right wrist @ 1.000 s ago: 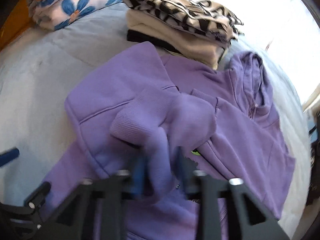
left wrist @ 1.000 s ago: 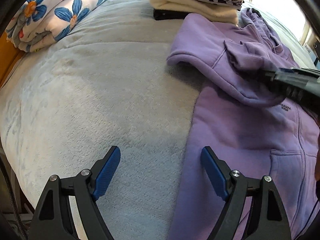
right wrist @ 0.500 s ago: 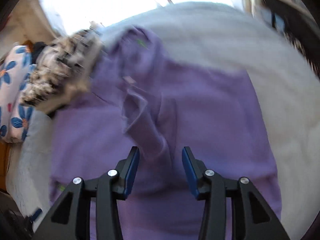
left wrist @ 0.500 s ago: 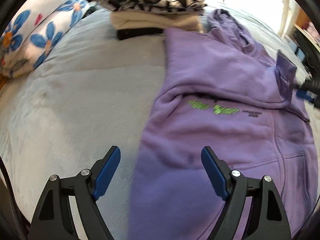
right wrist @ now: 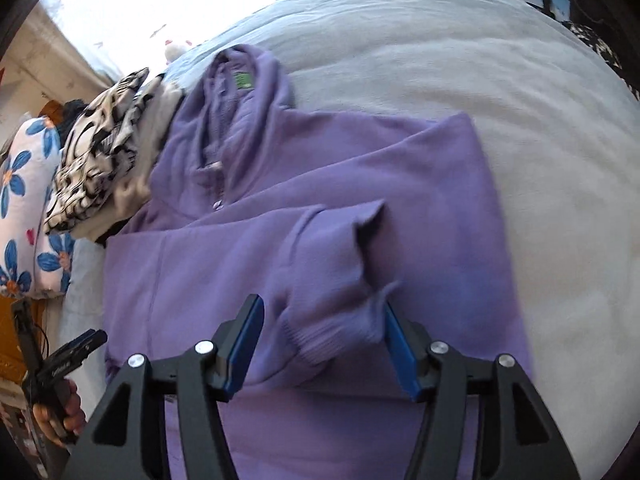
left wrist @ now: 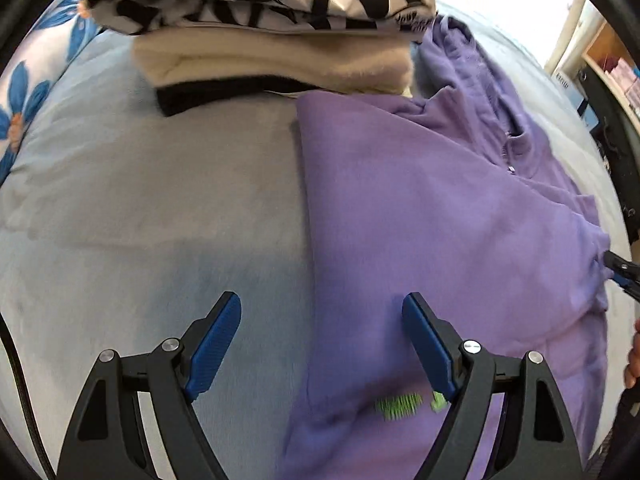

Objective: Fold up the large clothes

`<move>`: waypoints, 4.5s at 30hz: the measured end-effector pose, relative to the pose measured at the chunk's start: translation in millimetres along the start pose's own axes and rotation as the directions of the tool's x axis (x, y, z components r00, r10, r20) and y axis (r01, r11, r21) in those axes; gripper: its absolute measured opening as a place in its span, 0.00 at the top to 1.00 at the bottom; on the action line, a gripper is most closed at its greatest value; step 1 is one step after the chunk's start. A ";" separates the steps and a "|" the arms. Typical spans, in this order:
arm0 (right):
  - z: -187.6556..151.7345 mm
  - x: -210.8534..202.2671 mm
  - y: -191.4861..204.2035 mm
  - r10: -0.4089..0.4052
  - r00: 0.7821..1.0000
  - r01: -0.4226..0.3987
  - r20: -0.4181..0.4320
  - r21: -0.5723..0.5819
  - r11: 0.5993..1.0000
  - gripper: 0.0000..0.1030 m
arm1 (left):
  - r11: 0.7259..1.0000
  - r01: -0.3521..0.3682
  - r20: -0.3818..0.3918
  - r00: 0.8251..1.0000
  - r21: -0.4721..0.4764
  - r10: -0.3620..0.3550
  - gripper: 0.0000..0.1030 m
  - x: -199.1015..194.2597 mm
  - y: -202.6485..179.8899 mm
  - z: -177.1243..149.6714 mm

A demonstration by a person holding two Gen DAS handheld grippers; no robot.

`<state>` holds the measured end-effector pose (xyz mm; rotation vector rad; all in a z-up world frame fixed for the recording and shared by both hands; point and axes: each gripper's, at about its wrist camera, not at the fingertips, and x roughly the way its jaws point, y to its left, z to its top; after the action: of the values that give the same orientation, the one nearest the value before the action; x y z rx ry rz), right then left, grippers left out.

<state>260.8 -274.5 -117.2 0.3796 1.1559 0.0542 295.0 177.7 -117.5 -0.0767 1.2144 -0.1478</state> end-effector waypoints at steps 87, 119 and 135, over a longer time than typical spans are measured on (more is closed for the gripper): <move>-33.3 1.5 59.1 -0.062 0.990 0.085 0.130 -0.179 0.980 0.46 | 0.998 -0.051 0.144 0.988 -0.029 0.055 0.49 -18.1 -66.7 -57.4; -185.6 -150.1 74.8 -0.081 0.972 0.122 0.219 -0.181 0.976 0.46 | 0.997 -0.058 0.298 0.954 0.059 0.038 0.43 -179.1 -107.5 -188.4; -248.3 -177.3 72.1 -0.069 0.972 0.120 0.225 -0.223 0.967 0.46 | 0.997 -0.059 0.263 0.964 0.048 0.045 0.41 -192.9 -89.8 -256.5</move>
<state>-24.2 -183.1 -24.0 0.1152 0.9388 0.0642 -17.6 124.0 -15.5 -0.0147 0.9470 -0.1214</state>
